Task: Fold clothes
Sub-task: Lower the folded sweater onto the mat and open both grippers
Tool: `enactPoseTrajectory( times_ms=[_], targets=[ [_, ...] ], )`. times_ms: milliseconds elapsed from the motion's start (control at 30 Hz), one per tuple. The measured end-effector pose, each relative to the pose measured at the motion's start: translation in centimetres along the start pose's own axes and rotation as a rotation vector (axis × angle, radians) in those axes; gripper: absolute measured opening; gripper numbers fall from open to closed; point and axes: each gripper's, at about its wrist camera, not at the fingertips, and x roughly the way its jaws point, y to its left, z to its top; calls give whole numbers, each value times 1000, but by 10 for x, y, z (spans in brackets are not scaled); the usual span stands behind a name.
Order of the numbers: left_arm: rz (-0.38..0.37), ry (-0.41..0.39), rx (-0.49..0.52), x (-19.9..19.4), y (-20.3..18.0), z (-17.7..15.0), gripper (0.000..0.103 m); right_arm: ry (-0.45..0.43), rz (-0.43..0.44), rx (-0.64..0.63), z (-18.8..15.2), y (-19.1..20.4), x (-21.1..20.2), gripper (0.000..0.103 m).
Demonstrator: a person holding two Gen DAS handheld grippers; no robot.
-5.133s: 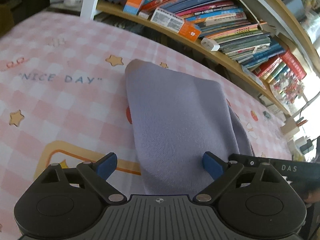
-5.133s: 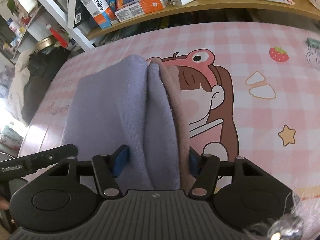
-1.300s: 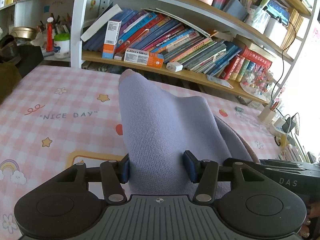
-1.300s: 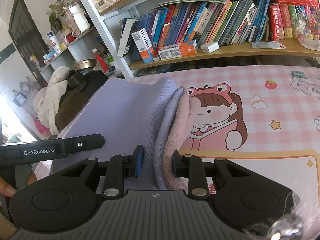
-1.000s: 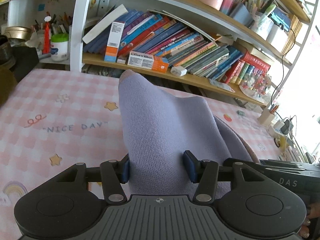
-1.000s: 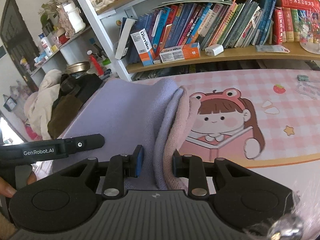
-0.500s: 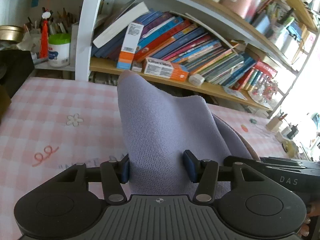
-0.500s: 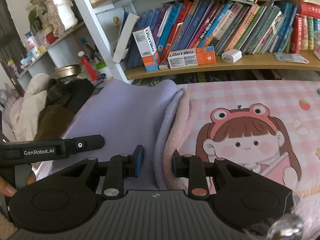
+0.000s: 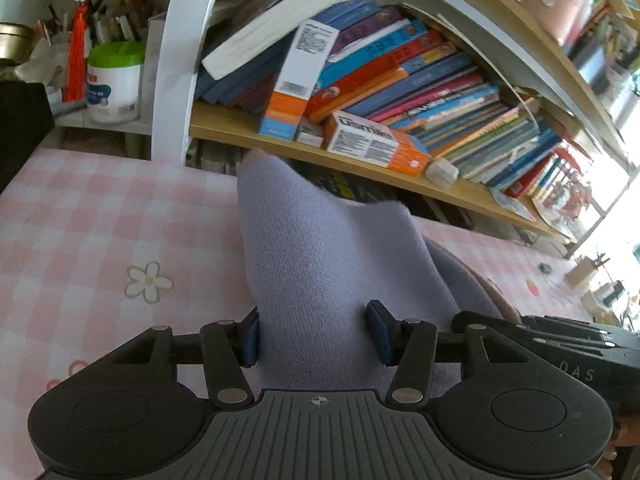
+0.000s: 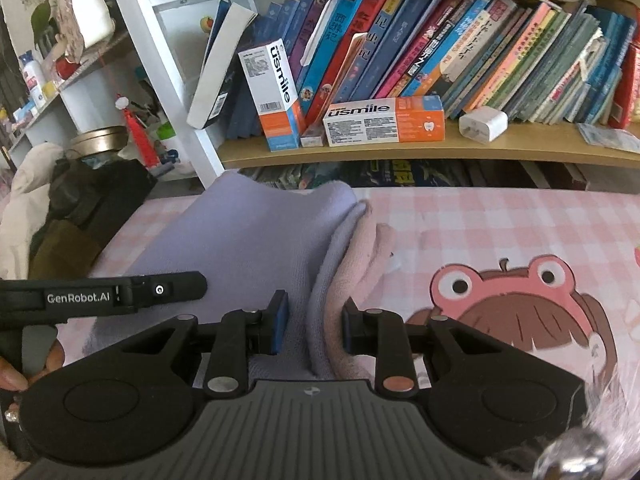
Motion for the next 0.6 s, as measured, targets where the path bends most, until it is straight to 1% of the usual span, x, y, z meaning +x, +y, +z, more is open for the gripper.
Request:
enactPoseTrajectory(
  times_ms=[233,333,400,467,500,533,600],
  targets=[
    [-7,-24,-22,12,14,7,51,-10,2,-12,10,0,20,24],
    [-9,-21,-31,21,20,9,51,-15,-10,-14,10,0,28,24],
    [-4,-2,-40,29,23,10,52,3,-19,11,10,-2,36,24],
    [4,0,-29,25,25,6,57,35,-36,45,8,-7,43,24],
    [8,-1,-22,22,26,5,61,51,-44,61,7,-9,47,29],
    [12,-1,-15,19,27,3,61,54,-52,61,5,-9,46,39],
    [19,-2,-2,13,28,-1,61,44,-63,58,3,-9,38,46]
  ],
)
